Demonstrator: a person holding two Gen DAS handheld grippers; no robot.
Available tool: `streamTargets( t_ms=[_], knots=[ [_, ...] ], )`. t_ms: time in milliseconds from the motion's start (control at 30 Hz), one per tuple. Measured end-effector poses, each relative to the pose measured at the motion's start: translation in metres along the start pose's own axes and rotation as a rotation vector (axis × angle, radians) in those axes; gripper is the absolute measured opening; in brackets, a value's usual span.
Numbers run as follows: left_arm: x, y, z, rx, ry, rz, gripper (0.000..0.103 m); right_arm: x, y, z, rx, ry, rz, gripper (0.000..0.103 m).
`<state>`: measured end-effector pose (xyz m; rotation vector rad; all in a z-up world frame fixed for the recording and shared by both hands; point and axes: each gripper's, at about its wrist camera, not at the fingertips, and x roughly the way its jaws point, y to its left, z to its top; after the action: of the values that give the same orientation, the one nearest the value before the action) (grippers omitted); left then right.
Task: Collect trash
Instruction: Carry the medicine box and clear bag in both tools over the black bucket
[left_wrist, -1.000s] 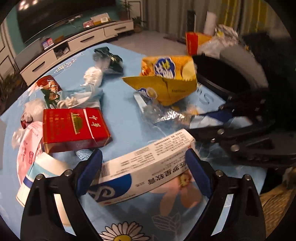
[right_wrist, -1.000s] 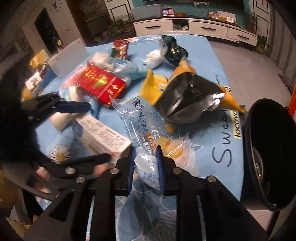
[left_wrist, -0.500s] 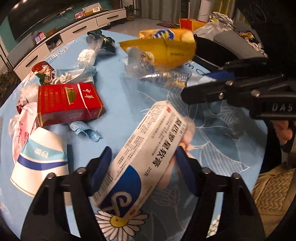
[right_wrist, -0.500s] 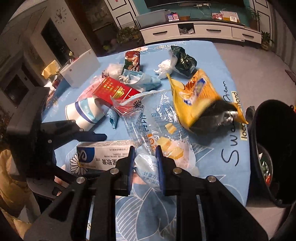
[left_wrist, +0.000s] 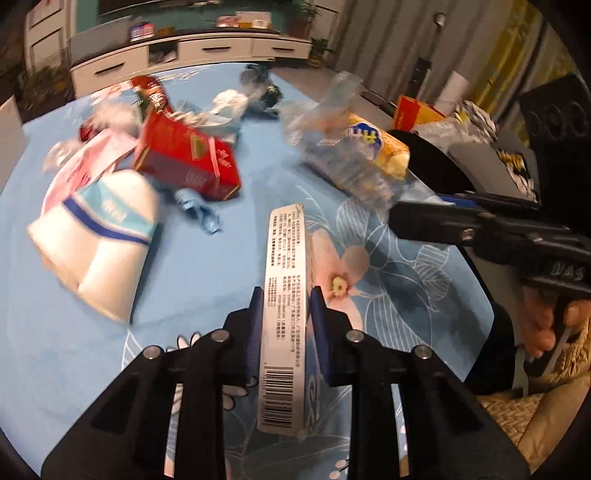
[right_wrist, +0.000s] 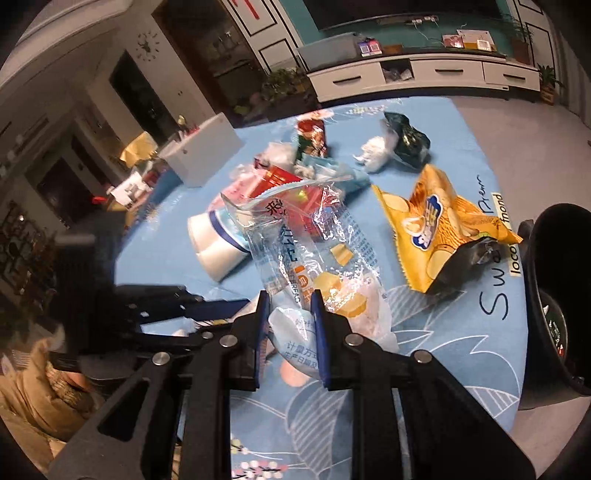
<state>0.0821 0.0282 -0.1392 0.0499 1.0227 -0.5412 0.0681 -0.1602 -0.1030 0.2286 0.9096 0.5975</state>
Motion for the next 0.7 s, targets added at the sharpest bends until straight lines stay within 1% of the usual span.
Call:
streamTargets(
  t_ms=[133,233,333,433,633,700],
  knots=[
    [-0.016,0.004,-0.005,-0.050,-0.049,0.001,0.025,-0.016,0.008,0.003,-0.005,-0.038,0.024,0.023],
    [-0.028,0.003,-0.005,-0.061,-0.077,0.015,0.025,-0.031,0.014,0.005,-0.019,-0.080,0.033,0.023],
    [-0.041,-0.001,-0.003,-0.056,-0.102,0.039,0.025,-0.045,0.018,0.009,-0.029,-0.119,0.029,0.023],
    [-0.051,-0.004,0.005,-0.048,-0.127,0.062,0.025,-0.057,0.018,0.012,-0.032,-0.155,0.018,0.023],
    [-0.075,-0.023,0.021,-0.014,-0.207,0.132,0.025,-0.081,0.014,0.014,-0.032,-0.225,-0.015,0.023],
    [-0.081,-0.030,0.028,-0.003,-0.230,0.131,0.025,-0.088,0.011,0.014,-0.034,-0.242,-0.041,0.023]
  ],
)
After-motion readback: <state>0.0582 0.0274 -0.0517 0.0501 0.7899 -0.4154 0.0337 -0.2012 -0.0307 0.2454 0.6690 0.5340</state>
